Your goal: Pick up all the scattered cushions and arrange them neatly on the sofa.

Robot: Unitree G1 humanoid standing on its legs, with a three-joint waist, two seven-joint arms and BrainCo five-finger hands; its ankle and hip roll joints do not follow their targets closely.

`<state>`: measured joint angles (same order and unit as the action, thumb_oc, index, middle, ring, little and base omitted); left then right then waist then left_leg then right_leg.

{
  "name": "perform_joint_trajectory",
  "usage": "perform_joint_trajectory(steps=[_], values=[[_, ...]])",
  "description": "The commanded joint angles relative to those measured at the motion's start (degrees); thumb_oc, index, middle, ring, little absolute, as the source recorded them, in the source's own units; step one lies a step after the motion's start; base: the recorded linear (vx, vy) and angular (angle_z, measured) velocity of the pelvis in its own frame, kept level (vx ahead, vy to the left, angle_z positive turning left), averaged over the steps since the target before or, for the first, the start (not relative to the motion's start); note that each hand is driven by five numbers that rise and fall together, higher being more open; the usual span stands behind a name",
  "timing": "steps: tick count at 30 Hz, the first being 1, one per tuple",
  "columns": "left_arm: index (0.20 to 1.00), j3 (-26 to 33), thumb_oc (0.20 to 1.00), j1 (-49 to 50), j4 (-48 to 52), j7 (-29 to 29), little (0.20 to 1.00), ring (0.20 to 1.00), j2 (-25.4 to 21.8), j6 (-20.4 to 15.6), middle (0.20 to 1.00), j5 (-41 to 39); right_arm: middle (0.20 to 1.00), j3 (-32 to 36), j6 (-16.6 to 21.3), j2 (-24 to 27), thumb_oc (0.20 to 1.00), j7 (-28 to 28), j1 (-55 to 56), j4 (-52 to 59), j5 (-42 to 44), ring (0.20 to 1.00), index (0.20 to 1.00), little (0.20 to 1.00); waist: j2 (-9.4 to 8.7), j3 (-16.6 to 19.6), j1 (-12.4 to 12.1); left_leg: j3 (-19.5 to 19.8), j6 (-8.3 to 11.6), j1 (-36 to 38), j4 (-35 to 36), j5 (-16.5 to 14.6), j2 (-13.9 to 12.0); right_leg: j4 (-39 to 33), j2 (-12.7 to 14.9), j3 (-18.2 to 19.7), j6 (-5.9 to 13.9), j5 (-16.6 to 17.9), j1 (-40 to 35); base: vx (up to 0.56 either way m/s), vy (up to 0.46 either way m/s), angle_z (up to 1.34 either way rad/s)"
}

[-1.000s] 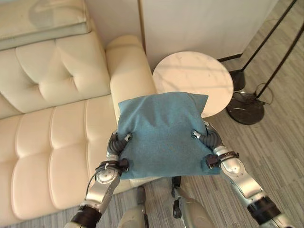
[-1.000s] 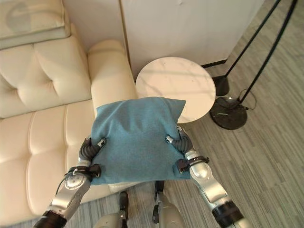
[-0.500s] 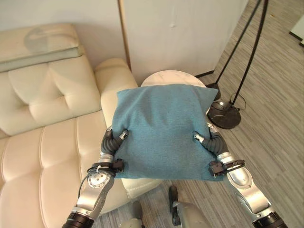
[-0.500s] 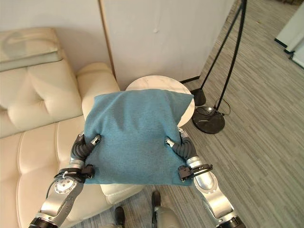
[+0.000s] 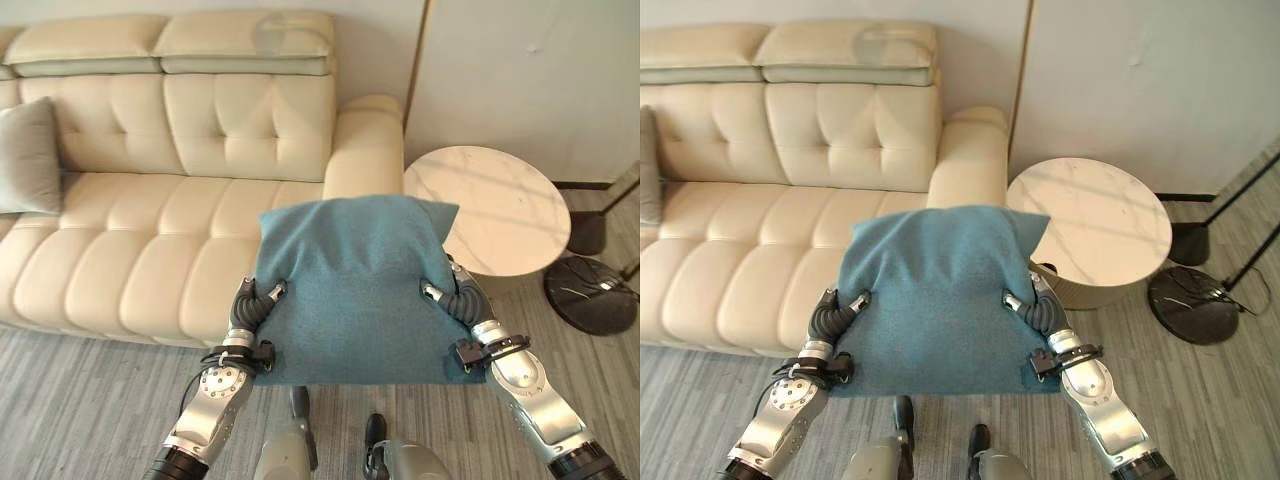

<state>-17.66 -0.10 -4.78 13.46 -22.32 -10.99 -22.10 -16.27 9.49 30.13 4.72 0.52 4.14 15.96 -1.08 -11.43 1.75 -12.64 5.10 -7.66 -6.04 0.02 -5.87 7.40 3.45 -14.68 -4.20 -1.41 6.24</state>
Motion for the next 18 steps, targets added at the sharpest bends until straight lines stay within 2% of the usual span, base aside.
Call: perform_joint_trajectory(steps=[1,3,5,11,14,15,16,18], values=[[0.2,-6.6,0.2,-8.2,7.6,-6.5,0.2,0.2,2.3,-5.9,0.2,-0.9,0.2,-1.6,7.4,-4.8,0.2,-3.6,-2.4,8.9,1.6,0.2,0.2,0.2,-2.96,5.2,3.2,-5.2,-1.12,0.5,0.0,0.2,0.3,-7.8,0.7,-0.3,9.28,-3.0,-6.8,-0.03,0.133,1.37],[0.2,-6.9,0.2,-8.1,7.5,-6.7,0.2,0.2,2.2,-5.6,0.2,-0.8,0.2,-1.3,7.2,-5.0,0.2,-3.7,-1.6,9.2,1.5,0.2,0.2,0.2,-2.32,5.6,3.9,-6.5,-1.1,2.2,2.7,0.4,0.1,-7.5,1.0,-1.9,9.58,-3.0,-6.9,0.04,0.123,0.8],[0.2,-6.8,0.2,-7.8,7.5,-6.7,0.2,0.2,1.8,-5.3,0.2,-0.5,0.2,-1.6,7.0,-5.1,0.2,-3.6,-1.8,9.0,1.3,0.2,0.2,0.2,-2.34,5.3,4.0,-6.1,-1.12,2.2,2.8,0.5,0.4,-7.3,1.4,-2.3,9.7,-2.9,-7.1,0.05,0.139,0.34],[0.2,-6.1,0.2,-6.1,7.7,-7.9,0.2,0.2,0.5,-4.7,0.2,0.1,0.2,-3.6,6.2,-6.7,0.2,-4.8,-2.8,8.8,1.7,0.2,0.2,0.2,-3.12,5.2,2.7,-5.7,-3.04,3.1,3.9,-1.0,2.5,-4.8,3.5,-1.6,11.1,-2.5,-7.0,0.09,0.194,0.11],[0.2,-5.7,0.2,-6.5,7.3,-7.9,0.2,0.2,-0.2,-4.8,0.2,0.8,0.2,-5.0,5.9,-7.7,0.2,-5.2,-4.5,8.3,1.5,0.2,0.2,0.2,-2.84,4.9,1.8,-5.8,-4.75,3.9,4.5,-2.1,4.4,1.0,6.0,-0.7,12.59,-2.1,-5.2,0.08,0.256,-0.09],[0.2,-5.7,0.2,-6.5,7.3,-7.9,0.2,0.2,-0.2,-4.8,0.2,0.8,0.2,-5.0,5.9,-7.7,0.2,-5.2,-4.5,8.3,1.5,0.2,0.2,0.2,-2.87,4.9,1.8,-5.8,-4.78,3.9,4.5,-2.1,4.5,1.1,6.1,-0.7,12.62,-2.2,-5.1,0.09,0.197,-0.04],[0.2,-5.7,0.2,-6.8,7.1,-7.9,0.2,0.2,-0.5,-4.6,0.2,1.3,0.2,-5.2,5.8,-7.8,0.2,-5.4,-4.5,8.4,1.0,0.2,0.2,0.2,-2.62,4.2,1.8,-5.2,-5.52,4.7,4.7,-2.5,5.3,6.5,6.9,0.2,13.22,-1.0,-3.4,0.06,0.13,0.11],[0.2,-5.5,0.2,-6.8,6.8,-7.9,0.2,0.2,-0.7,-4.6,0.2,1.5,0.2,-5.2,5.8,-8.1,0.2,-5.7,-4.5,8.4,1.1,0.2,0.2,0.2,-2.59,3.9,1.8,-4.7,-5.85,5.0,4.7,-2.9,5.8,9.2,6.7,1.3,13.47,-0.5,-1.7,0.12,0.155,0.16]])
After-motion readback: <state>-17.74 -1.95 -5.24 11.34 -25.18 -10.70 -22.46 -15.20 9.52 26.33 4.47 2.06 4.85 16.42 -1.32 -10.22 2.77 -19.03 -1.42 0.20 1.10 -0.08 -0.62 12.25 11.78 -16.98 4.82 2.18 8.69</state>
